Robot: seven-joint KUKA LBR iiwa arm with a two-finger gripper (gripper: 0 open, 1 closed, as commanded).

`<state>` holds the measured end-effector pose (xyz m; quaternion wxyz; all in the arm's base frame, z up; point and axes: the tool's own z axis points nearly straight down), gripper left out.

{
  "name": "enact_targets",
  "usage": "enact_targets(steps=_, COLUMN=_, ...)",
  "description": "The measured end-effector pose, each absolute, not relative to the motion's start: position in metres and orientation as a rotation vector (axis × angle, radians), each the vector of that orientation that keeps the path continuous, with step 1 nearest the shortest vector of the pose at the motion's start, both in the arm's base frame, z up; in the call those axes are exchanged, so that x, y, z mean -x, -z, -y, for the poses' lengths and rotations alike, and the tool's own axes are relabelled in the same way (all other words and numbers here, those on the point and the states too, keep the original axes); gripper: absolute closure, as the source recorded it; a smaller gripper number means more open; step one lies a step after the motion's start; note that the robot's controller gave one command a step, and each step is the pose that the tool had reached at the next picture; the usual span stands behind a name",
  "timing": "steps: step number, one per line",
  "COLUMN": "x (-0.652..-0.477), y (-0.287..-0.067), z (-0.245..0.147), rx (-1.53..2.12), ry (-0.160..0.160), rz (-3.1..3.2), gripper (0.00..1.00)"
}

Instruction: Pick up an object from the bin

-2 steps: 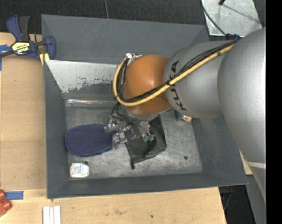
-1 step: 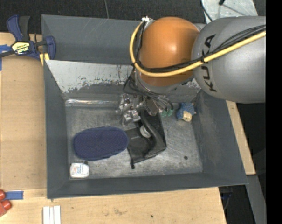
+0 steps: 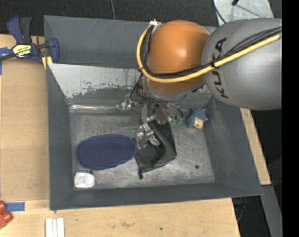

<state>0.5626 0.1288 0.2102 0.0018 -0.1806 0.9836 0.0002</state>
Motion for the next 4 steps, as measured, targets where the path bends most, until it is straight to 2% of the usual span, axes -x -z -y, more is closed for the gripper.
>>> enact_targets(steps=1, x=-0.546, y=-0.074, z=-0.134, rx=0.920, ry=0.001, rz=-2.982, gripper=0.00)
enact_targets(steps=2, x=-0.550, y=-0.079, z=-0.136, rx=0.913, ry=-0.001, rz=-2.968, gripper=1.00)
enact_targets(steps=3, x=-0.573, y=-0.200, z=-0.126, rx=1.009, ry=0.003, rz=-2.961, gripper=1.00)
enact_targets(steps=4, x=-0.562, y=-0.348, z=-0.117, rx=1.272, ry=0.004, rz=-2.858, gripper=1.00)
